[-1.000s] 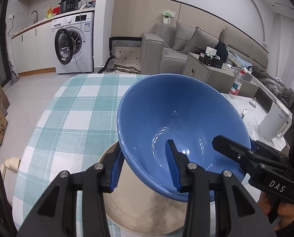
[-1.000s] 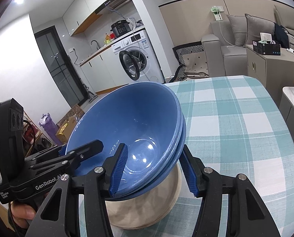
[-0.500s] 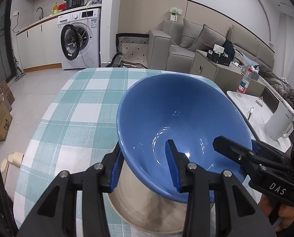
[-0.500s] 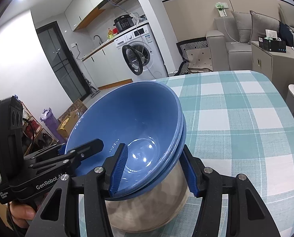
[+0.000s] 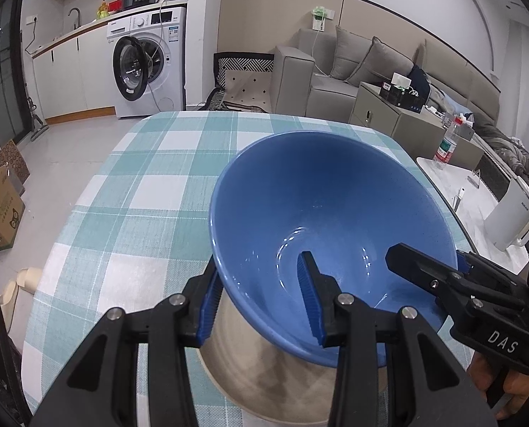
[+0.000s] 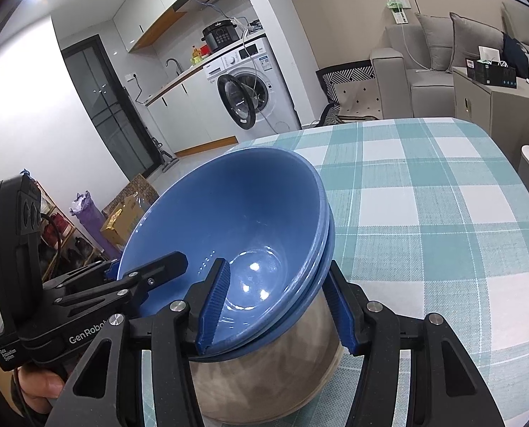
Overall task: Organize plates and bowls
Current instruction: 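Lower the nested blue bowls onto the cream plate stack with both grippers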
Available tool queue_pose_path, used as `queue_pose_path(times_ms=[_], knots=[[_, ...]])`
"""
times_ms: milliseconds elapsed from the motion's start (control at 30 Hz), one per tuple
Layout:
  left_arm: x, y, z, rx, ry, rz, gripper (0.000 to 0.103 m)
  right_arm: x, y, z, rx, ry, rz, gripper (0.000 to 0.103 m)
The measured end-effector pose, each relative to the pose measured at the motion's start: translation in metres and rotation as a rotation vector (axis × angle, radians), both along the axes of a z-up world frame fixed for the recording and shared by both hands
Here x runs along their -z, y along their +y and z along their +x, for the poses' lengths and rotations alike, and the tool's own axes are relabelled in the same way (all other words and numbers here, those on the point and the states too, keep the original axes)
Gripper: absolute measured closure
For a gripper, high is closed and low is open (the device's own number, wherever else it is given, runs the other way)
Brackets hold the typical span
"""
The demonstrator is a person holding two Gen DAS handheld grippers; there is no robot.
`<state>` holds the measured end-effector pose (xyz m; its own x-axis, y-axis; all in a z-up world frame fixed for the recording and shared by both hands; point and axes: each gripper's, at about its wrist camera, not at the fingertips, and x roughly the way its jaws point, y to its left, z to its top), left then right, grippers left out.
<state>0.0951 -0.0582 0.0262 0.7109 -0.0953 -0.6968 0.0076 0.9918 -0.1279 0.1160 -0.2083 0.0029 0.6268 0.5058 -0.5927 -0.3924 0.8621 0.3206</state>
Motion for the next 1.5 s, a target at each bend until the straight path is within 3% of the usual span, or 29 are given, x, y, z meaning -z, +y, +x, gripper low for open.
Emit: queue_pose_path(times_ms=[633,800,1133,1200,1267,1367,1500], knots=[[0.001,0.004,0.003,0.000,0.015,-0.006,0.062,-0.002,-0.001,-0.001,-0.005,-0.004,0.007,0.048],[0.002,0.006,0.003,0.009,0.020,-0.020,0.058,-0.002,-0.003,0.001,-0.009,-0.007,0.012,0.047],[0.000,0.010,-0.002,0.012,0.005,-0.024,0.036,-0.007,-0.011,0.000,-0.004,-0.027,0.022,0.019],[-0.001,0.014,-0.005,0.005,-0.010,-0.027,0.024,-0.009,-0.013,-0.001,-0.003,-0.032,0.028,0.013],[-0.001,0.018,-0.008,0.004,-0.025,-0.029,0.023,-0.011,-0.014,-0.001,-0.001,-0.038,0.030,0.007],[-0.001,0.025,-0.012,0.003,-0.036,-0.024,0.015,-0.013,-0.015,-0.003,-0.006,-0.046,0.030,0.001],[-0.001,0.035,-0.018,0.006,-0.068,-0.025,0.004,-0.016,-0.012,-0.008,-0.017,-0.072,0.004,0.001]])
